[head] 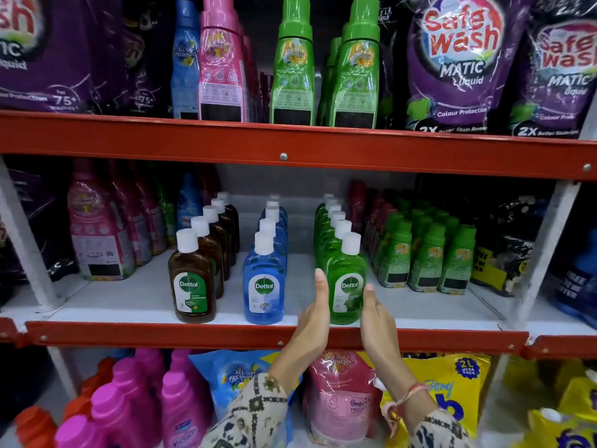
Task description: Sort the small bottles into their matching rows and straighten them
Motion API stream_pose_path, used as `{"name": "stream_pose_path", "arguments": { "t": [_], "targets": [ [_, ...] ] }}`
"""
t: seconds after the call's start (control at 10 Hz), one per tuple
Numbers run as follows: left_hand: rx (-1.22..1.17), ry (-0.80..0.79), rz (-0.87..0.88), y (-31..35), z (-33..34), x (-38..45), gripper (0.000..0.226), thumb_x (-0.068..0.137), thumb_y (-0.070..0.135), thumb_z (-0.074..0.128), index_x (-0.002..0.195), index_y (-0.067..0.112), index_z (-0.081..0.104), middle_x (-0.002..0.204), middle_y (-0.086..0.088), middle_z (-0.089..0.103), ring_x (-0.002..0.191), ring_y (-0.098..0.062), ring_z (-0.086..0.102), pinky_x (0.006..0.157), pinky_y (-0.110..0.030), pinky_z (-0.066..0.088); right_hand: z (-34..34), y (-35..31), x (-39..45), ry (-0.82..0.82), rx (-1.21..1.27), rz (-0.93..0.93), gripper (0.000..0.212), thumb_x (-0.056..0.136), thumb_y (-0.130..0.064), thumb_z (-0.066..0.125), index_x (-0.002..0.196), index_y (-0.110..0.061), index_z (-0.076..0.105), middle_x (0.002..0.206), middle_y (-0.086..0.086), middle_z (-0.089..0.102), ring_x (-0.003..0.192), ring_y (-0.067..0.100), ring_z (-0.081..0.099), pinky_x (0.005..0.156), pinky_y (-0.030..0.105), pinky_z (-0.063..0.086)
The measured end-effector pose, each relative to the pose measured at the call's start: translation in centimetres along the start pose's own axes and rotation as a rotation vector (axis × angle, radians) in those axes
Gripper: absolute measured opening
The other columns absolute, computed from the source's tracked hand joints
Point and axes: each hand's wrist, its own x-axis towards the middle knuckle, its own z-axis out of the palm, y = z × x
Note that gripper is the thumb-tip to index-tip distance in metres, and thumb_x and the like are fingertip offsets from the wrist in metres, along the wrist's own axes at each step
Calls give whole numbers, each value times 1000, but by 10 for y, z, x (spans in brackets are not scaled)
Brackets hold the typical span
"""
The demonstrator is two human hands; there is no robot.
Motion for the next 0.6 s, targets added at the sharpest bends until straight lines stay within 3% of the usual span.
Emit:
{"name": "stream_pose_path", "arguments": {
  "t": [0.1, 0.2, 0.4, 0.5, 0.6],
  "targets": [
    [-18, 3, 6, 25, 0, -19, 121, 60, 95, 5, 150, 22, 38, 149, 7, 44, 144, -16, 35, 124, -39, 20, -1, 6, -1, 20, 14, -16, 64, 100, -48, 19, 120, -8, 65, 125, 19, 65, 118, 34, 56, 96, 39, 41],
    [-23, -18, 22, 24, -2, -19, 109, 69, 78, 4, 153, 14, 31, 155, -5, 41, 145, -19, 34, 122, -35, 21, -2, 7, -2, 47, 63, -23, 59, 101, -47, 23, 115, -8, 67, 121, 17, 67, 115, 32, 58, 90, 34, 41],
    [26, -41, 28, 16, -4, -15, 116, 67, 89, 6, 154, 16, 29, 158, -4, 38, 147, -19, 31, 125, -41, 18, -2, 7, -2, 28, 66, -57, 53, 101, -42, 26, 121, -9, 62, 122, 15, 67, 113, 30, 58, 84, 31, 38],
    [126, -65, 41, 9, -8, -13, 118, 62, 102, 9, 153, 30, 31, 154, 14, 37, 146, -10, 30, 126, -40, 17, -2, 5, -2, -7, 7, -66, 47, 102, -38, 30, 125, -9, 58, 125, 16, 65, 117, 30, 56, 87, 31, 38],
    [281, 10, 173, 6, -11, -21, 73, 92, 76, 18, 151, 34, 32, 150, 20, 36, 140, -2, 32, 119, -27, 18, -13, 5, 1, -23, -24, -101, 43, 101, -33, 38, 137, -12, 48, 137, 12, 57, 127, 28, 51, 94, 30, 36]
  ]
}}
